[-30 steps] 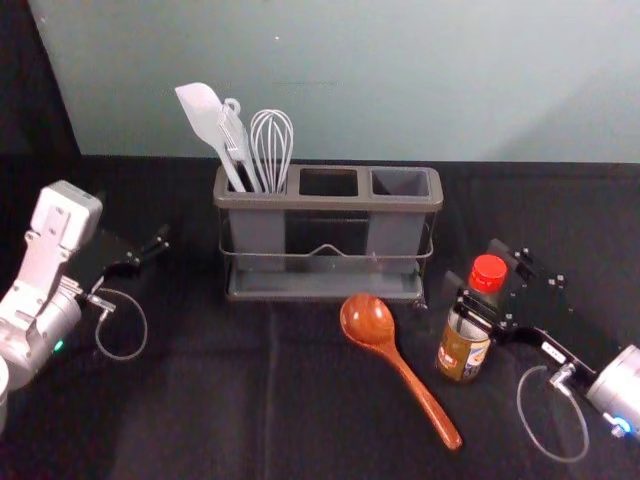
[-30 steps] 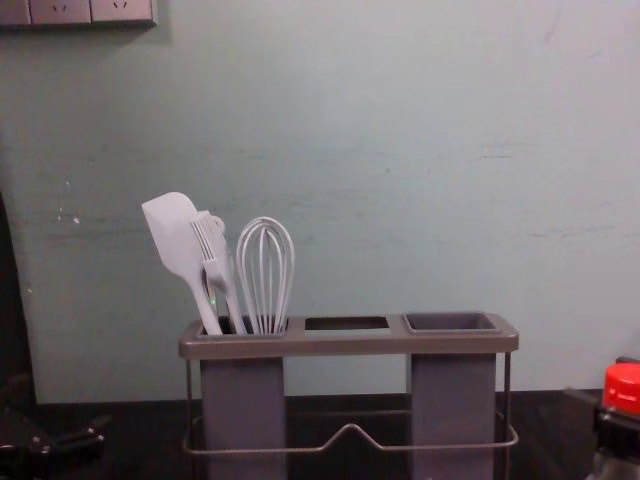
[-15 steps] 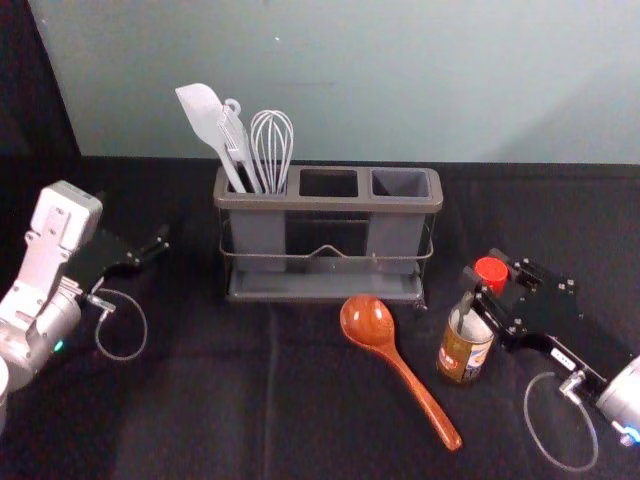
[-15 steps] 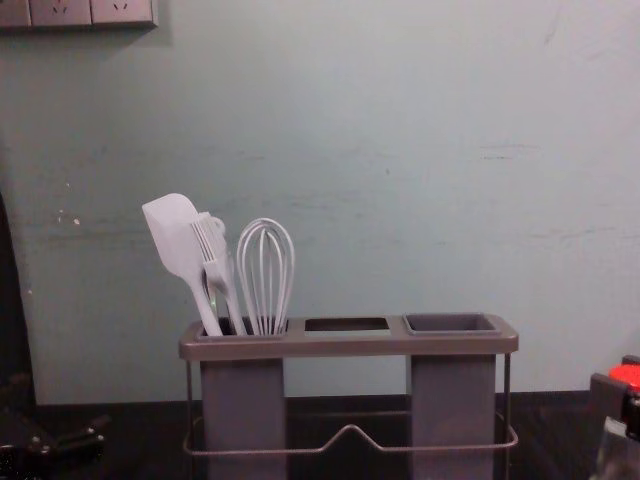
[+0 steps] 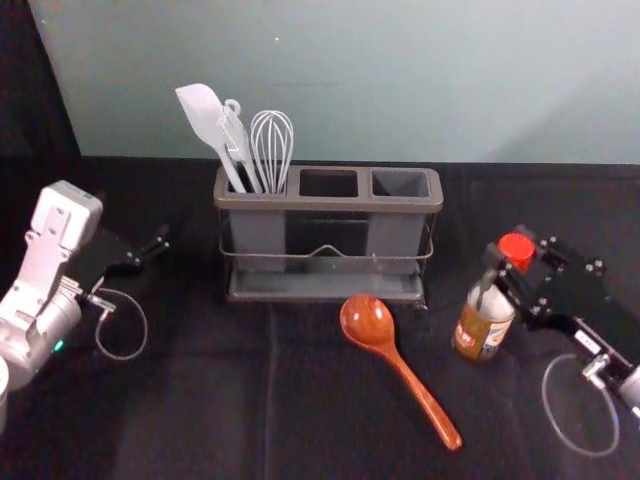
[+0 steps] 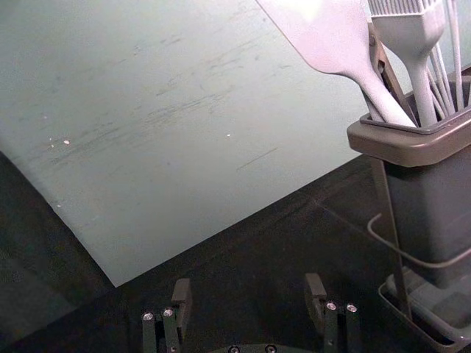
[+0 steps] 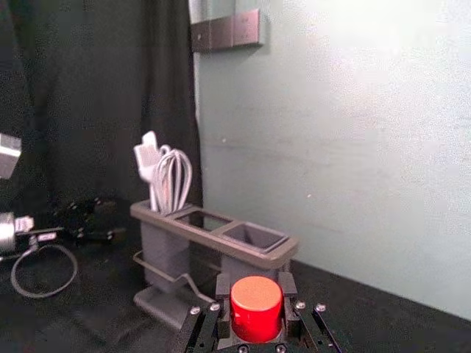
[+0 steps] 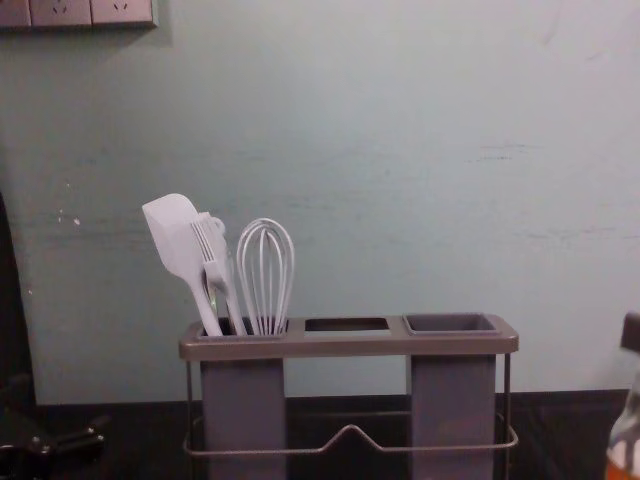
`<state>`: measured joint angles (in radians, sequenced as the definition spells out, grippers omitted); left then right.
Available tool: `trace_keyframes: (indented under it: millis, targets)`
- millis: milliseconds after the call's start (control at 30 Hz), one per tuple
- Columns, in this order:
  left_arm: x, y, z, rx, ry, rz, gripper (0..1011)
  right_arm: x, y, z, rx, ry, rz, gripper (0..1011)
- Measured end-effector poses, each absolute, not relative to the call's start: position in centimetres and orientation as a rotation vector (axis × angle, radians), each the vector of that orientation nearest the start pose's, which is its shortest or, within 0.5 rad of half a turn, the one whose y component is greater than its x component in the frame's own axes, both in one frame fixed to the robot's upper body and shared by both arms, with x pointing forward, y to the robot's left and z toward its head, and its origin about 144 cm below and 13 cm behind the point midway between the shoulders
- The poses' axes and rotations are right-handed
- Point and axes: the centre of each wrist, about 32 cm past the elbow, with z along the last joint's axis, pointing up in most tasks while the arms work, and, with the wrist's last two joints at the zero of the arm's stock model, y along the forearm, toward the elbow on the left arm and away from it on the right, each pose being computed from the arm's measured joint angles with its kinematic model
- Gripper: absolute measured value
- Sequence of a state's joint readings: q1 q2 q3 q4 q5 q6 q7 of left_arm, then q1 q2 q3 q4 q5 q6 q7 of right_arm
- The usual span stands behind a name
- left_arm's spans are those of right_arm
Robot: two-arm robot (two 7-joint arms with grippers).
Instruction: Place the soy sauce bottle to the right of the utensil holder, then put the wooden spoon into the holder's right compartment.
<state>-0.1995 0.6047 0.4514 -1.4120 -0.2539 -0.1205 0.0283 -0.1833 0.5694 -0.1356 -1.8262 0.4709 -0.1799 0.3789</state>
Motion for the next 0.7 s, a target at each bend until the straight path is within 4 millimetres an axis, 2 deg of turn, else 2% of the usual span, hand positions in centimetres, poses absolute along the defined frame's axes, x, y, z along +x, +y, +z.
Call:
trace_keyframes:
  millis: [233,700]
  targets:
    - [48.9,31.0,114.0,0.304,-0.285,1.248,1005,40.8,-31.4,118.6,0.080,-0.170,-0.972,392]
    - [48.9,31.0,114.0,0.304,-0.285,1.248,1005,43.8,-31.7,118.0,0.131,-0.145,-1.026,392]
